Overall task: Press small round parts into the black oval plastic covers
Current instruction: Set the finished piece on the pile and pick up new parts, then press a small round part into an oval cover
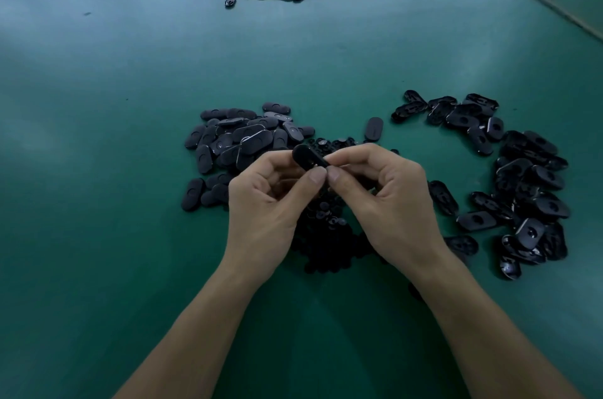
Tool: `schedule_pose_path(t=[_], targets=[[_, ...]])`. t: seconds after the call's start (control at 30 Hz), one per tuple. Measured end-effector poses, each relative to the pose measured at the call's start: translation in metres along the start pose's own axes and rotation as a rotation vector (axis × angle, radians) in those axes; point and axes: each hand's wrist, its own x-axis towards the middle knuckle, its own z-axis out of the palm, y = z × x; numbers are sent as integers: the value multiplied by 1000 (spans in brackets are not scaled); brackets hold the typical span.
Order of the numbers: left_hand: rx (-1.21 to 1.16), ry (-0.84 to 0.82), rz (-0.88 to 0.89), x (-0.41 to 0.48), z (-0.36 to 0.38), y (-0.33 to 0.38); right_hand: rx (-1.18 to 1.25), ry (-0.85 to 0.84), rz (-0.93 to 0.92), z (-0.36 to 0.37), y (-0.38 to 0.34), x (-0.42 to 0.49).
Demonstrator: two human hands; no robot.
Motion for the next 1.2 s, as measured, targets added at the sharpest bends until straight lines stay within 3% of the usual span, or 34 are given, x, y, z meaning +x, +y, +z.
schedule_pose_path(t=[0.17, 0.3, 0.63, 1.2], targets=[[-2, 40, -3, 0, 1, -3, -446, -3, -74, -6, 1, -2], [-18, 79, -11, 3, 2, -6, -787, -150, -19, -6, 3, -3], [24, 90, 1, 4, 0, -5, -707, -149, 71, -7, 2, -2], [43, 94, -35, 0, 2, 1, -549, -50, 36, -6, 0, 0]])
